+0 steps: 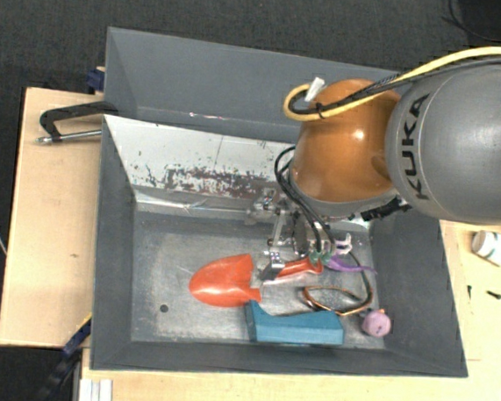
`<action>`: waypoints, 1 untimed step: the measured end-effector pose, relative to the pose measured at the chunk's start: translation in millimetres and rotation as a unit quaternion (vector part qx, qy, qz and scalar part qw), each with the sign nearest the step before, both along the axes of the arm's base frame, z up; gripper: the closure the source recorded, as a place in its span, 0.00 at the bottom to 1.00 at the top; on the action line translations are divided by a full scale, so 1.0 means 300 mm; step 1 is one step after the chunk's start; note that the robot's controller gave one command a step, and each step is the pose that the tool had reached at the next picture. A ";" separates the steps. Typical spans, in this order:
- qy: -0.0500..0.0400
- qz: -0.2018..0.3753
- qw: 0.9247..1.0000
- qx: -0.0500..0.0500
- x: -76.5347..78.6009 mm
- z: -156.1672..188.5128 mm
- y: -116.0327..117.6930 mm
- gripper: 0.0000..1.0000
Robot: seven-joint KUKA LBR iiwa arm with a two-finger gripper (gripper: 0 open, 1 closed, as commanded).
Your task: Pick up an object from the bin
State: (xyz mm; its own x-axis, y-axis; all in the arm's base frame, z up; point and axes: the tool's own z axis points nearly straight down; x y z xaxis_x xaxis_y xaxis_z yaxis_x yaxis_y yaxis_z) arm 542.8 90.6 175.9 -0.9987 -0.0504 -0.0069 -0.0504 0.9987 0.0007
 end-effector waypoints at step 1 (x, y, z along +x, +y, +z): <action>0.008 0.169 0.986 -0.001 0.056 -0.319 0.050 1.00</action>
Offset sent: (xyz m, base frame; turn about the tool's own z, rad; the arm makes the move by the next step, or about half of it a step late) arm 0.0000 0.0000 0.0000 0.0000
